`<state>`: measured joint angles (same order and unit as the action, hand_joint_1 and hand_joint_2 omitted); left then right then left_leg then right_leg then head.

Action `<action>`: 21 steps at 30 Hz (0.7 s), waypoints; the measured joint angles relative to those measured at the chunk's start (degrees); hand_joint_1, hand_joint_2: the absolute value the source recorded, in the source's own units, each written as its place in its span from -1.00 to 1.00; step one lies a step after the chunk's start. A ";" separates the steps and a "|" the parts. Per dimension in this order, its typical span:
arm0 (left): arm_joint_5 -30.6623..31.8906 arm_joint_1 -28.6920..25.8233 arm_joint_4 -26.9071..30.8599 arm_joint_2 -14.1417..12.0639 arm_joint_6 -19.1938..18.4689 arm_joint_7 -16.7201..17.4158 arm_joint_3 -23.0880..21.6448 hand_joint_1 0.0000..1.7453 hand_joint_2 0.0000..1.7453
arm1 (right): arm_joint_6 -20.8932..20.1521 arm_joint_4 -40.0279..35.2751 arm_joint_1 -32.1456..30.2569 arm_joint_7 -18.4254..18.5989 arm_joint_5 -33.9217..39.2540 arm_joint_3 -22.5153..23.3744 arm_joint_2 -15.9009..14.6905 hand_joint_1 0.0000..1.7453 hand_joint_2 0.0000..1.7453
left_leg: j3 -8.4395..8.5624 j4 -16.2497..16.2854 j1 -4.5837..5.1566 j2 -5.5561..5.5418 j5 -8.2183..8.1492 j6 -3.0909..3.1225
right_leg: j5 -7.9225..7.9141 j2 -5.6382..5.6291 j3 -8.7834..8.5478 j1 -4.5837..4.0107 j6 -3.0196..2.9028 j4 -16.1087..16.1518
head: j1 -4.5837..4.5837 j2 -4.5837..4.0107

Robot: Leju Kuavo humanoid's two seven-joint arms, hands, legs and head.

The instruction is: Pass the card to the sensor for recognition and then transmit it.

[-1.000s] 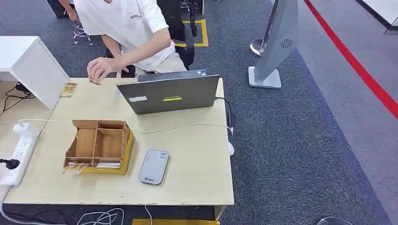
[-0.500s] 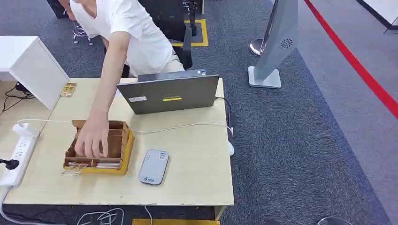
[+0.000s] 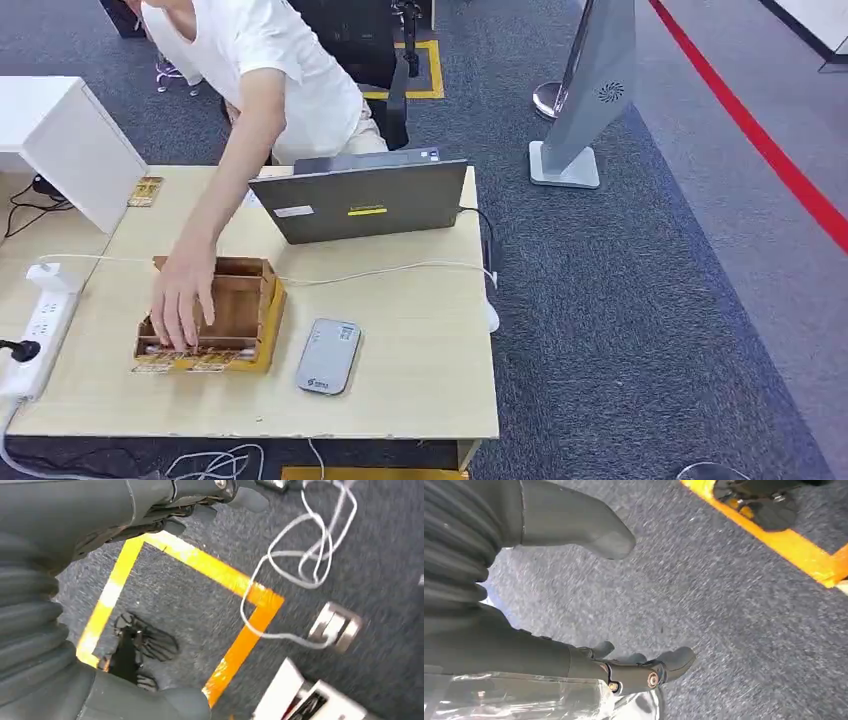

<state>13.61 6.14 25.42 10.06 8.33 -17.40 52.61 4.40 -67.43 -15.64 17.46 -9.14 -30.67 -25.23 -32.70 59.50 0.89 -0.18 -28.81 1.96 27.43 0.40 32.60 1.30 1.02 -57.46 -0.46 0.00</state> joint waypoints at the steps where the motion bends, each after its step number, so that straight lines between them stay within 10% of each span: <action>1: -0.54 -0.12 0.39 0.26 0.04 -1.00 0.91 -1.00 1.00 | 0.50 -1.08 -0.45 0.20 0.11 -0.65 -0.95 -1.00 1.00 | -0.01 0.00 0.00 0.00 0.00 0.00 | 0.00 0.00 0.00 0.00 0.00 0.00 | 0.00 0.00; 21: -17.11 -8.18 26.26 5.44 0.13 -14.09 3.83 -1.00 1.00 | 10.82 -11.40 -1.15 4.87 4.59 -15.30 -9.87 -1.00 1.00 | -0.01 -0.01 0.00 0.00 -0.04 0.04 | 0.03 0.02 0.00 0.00 0.03 0.01 | -0.02 0.00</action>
<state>-3.49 -2.04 51.68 15.49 8.46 -31.49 56.44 15.21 -78.84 -16.79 22.33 -4.55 -45.96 -35.10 -32.70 59.49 0.88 -0.18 -28.85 2.00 27.47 0.42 32.60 1.30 1.04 -57.45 -0.48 0.00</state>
